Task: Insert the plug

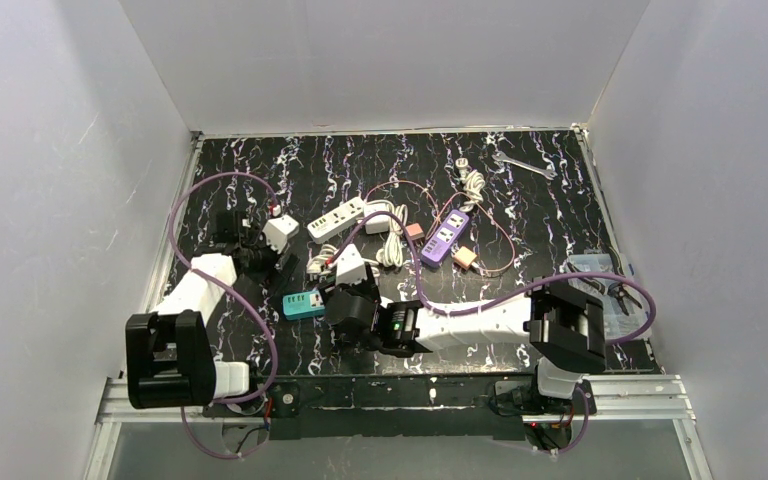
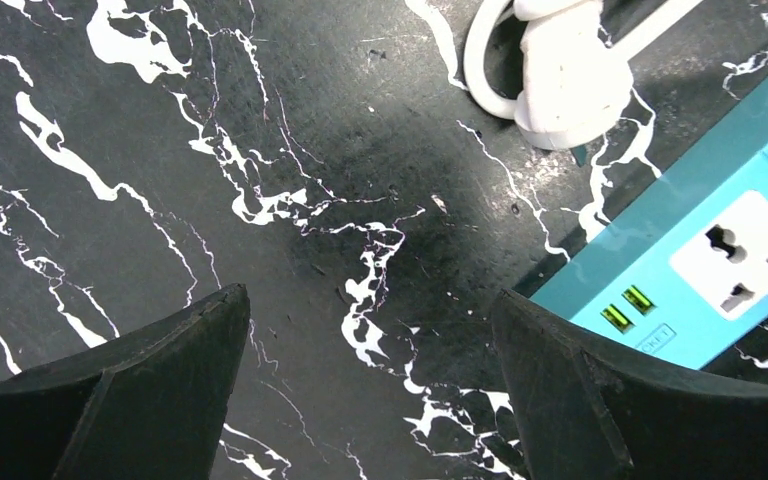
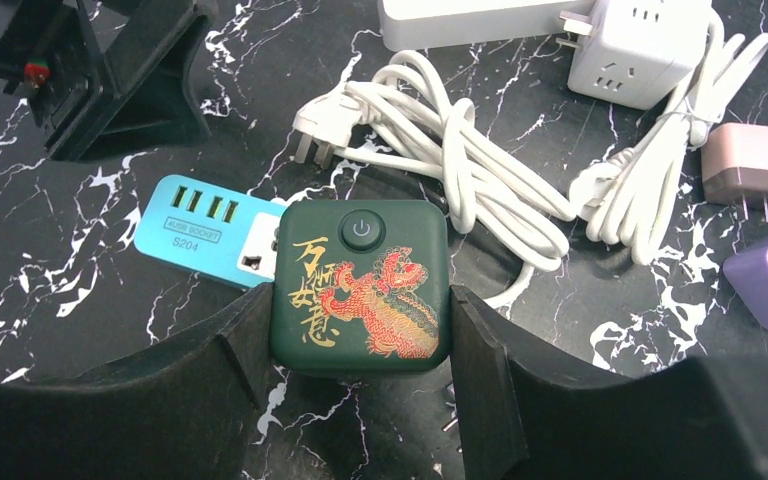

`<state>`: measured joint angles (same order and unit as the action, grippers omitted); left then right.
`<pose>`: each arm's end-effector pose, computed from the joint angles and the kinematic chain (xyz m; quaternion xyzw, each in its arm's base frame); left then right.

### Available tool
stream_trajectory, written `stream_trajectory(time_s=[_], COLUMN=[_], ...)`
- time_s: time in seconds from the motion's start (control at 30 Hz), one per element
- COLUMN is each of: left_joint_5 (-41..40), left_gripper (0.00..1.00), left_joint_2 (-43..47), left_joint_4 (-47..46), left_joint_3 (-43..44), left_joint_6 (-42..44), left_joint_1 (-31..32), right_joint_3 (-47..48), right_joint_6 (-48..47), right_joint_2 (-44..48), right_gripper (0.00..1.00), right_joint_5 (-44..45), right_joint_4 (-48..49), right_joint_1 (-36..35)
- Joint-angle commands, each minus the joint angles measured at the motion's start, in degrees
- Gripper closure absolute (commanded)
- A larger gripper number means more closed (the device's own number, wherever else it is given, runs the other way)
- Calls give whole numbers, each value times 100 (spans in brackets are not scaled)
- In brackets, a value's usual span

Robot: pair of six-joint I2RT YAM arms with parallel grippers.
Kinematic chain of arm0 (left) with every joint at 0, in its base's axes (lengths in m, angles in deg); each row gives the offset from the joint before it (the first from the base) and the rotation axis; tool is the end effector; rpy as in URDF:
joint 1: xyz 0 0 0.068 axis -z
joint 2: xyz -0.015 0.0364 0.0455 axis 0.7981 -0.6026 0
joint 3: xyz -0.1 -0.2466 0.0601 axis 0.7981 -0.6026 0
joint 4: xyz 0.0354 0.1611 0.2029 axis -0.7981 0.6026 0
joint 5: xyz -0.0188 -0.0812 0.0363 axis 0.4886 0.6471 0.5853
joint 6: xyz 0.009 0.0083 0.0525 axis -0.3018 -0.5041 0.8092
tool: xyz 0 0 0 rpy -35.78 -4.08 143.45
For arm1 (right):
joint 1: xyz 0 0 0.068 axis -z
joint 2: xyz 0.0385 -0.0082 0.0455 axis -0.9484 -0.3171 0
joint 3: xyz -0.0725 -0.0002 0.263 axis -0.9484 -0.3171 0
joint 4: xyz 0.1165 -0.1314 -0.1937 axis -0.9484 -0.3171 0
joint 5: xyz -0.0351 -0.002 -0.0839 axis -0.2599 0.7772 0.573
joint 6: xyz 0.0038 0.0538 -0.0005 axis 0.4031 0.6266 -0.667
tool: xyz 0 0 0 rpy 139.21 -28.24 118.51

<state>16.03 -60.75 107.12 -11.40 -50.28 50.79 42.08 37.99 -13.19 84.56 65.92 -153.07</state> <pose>0.2502 -0.0025 0.2003 0.3368 0.8746 -0.0468 0.3457 0.0819 0.3690 0.2343 -0.1764 0.7959 0.1591 0.5568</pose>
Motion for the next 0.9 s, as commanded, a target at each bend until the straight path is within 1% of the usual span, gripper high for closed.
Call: stream_trajectory(time_s=[0.0,0.13,0.3,0.5,0.53,0.6,0.7,0.77,0.87], left_joint_5=[59,311,573,763,786,859,989,998,1012], left_gripper=[11,13,19,22,22,23,24,23,22], left_joint_2=[-138,-157,-62,471,555,736,939,1031,1129], left_joint_4=[-337,-214,278,767,858,1081,1373,1452,1496], left_joint_3=[-37,-47,-114,-512,-549,-599,-620,-586,-449], left_joint_6=[-40,39,327,861,944,1113,1287,1289,1135], left_joint_1=[-13,-13,-13,-13,-13,-13,-13,-13,-13], right_joint_3=[268,269,264,-82,-210,-577,-1217,-1579,-1754], right_joint_6=[353,469,835,1293,1350,1668,2012,2039,1828], right_joint_2=[-68,-159,-210,282,415,808,1337,1655,2004], right_gripper=[99,99,99,99,99,99,99,99,99], right_joint_5=[539,597,302,-303,-551,-1400,-2409,-3004,-3517], right_joint_4=[331,416,357,484,645,1028,1648,1998,2106], right_joint_1=[33,84,299,644,746,1030,1476,1709,1809])
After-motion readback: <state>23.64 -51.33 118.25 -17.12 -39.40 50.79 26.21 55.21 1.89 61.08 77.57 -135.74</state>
